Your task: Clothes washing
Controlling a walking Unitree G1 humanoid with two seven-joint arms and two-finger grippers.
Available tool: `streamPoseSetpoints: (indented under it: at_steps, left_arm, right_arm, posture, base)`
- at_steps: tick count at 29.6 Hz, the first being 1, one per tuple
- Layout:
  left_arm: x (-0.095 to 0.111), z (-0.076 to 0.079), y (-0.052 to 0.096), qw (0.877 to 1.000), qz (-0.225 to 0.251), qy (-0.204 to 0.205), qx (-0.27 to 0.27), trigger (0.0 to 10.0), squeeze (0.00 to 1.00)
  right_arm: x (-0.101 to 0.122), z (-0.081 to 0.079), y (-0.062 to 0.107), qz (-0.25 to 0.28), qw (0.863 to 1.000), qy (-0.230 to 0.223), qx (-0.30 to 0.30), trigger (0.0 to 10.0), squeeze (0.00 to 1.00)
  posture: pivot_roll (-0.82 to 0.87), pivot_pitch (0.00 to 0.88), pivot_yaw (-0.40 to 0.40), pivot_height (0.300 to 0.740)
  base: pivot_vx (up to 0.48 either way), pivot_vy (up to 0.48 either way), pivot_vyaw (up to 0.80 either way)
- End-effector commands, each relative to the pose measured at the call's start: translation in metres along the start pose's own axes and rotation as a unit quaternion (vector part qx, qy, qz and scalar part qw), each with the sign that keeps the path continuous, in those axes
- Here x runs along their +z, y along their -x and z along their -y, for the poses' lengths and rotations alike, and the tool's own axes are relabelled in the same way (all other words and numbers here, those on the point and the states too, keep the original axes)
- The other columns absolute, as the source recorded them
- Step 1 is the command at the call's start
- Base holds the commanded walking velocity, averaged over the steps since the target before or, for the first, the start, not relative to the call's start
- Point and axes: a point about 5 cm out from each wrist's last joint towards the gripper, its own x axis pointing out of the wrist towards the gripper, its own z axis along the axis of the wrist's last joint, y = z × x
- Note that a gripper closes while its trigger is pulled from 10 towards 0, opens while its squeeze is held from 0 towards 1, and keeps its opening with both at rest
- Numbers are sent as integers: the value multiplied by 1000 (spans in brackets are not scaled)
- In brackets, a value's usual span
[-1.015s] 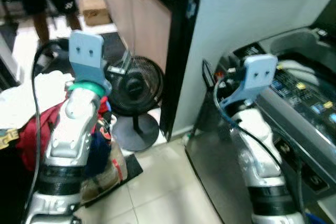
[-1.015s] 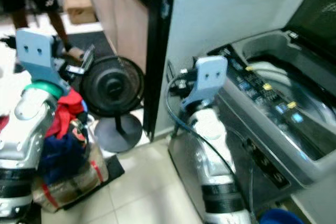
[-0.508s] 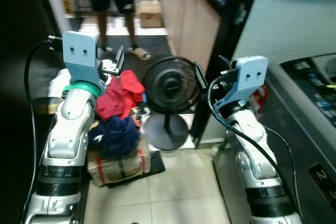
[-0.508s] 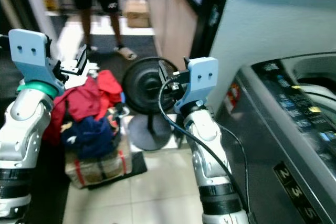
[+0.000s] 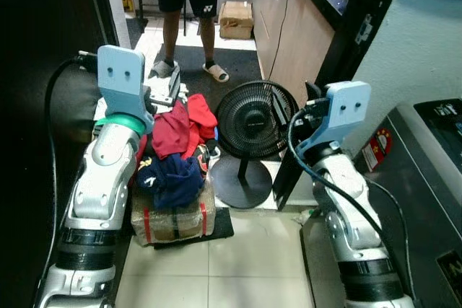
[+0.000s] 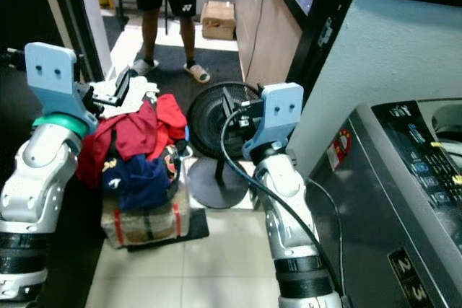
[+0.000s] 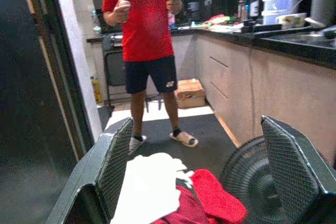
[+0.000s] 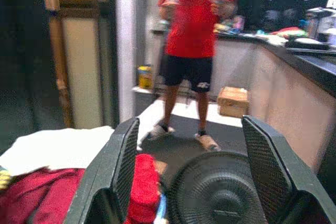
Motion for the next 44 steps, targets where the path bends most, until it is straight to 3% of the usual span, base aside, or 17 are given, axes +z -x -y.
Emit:
streamPoseSetpoints:
  at_steps: [1, 33, 44]
  left_arm:
    - [-3, 7, 0, 1000, -7, -2, -10, 10000, 0]
    - [-5, 7, 0, 1000, -9, -7, -10, 10000, 0]
    - [-25, 8, 12, 999, -46, -9, -20, 10000, 0]
  right_arm:
    - [-3, 8, 5, -6, 1000, 7, -14, 10000, 0]
    - [-8, 11, 5, -21, 999, 20, -23, 10000, 0]
    - [-20, 12, 9, -48, 998, 25, -23, 10000, 0]
  posture:
    - [37, 33, -27, 740]
    - [37, 35, -28, 740]
    - [37, 30, -28, 740]
  base:
    - [454, 0, 0]
    - [374, 0, 231]
    - [0, 0, 499]
